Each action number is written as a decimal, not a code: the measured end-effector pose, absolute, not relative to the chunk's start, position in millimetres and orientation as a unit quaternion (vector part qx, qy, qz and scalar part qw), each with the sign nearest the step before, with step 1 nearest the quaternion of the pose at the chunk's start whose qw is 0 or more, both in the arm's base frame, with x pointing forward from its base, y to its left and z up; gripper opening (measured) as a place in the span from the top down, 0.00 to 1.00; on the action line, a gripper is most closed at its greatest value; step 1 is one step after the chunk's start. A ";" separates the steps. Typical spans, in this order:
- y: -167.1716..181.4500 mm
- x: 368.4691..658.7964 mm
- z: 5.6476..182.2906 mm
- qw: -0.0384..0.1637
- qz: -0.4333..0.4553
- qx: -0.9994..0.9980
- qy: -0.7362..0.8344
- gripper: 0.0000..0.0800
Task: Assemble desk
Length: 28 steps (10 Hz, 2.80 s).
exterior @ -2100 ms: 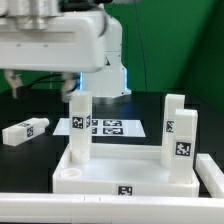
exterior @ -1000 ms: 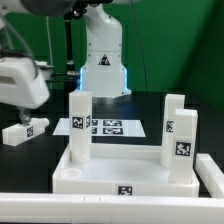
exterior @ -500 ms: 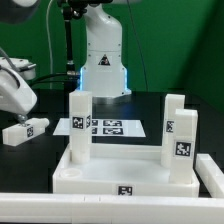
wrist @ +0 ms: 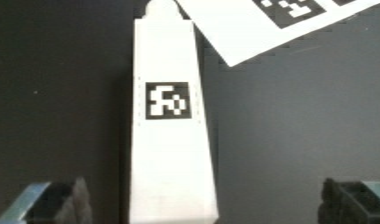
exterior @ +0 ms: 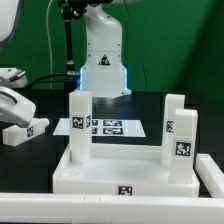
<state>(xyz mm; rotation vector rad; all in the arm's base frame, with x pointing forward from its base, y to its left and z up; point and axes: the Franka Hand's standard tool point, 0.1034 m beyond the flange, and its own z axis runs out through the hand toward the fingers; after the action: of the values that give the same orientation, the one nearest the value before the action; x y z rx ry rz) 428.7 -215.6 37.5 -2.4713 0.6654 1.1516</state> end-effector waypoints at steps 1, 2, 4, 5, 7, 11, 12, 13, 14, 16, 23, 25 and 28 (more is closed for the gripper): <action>-217.0 429.9 36.0 0.165 0.401 -0.870 0.234 0.19; -216.6 429.7 34.4 0.164 0.400 -0.871 0.234 0.19; -212.3 424.9 26.0 0.165 0.406 -0.868 0.232 0.19; -212.2 424.6 24.3 0.164 0.409 -0.867 0.232 0.19; -209.9 414.7 22.5 0.178 0.455 -0.841 0.232 0.19; -215.9 414.2 6.7 0.177 0.490 -0.823 0.226 0.19; -216.9 413.8 5.8 0.177 0.489 -0.823 0.227 0.19; -217.2 413.9 5.4 0.176 0.488 -0.824 0.227 0.33; -217.6 414.7 4.5 0.175 0.486 -0.825 0.227 0.50; -218.1 416.1 3.4 0.173 0.483 -0.828 0.227 0.64; -205.2 459.4 64.0 0.161 0.444 -0.857 0.208 0.64; -207.3 464.0 69.3 0.154 0.434 -0.864 0.204 0.64; -208.8 470.9 72.4 0.149 0.420 -0.872 0.203 0.64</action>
Offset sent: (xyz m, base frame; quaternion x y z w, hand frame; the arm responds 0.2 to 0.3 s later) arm 0.0007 0.0052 -0.0109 -0.0069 -0.0564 -0.0303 0.9979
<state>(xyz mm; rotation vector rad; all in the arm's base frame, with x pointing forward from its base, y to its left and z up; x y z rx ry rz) 470.9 -208.8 72.4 -2.5056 0.5834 1.2082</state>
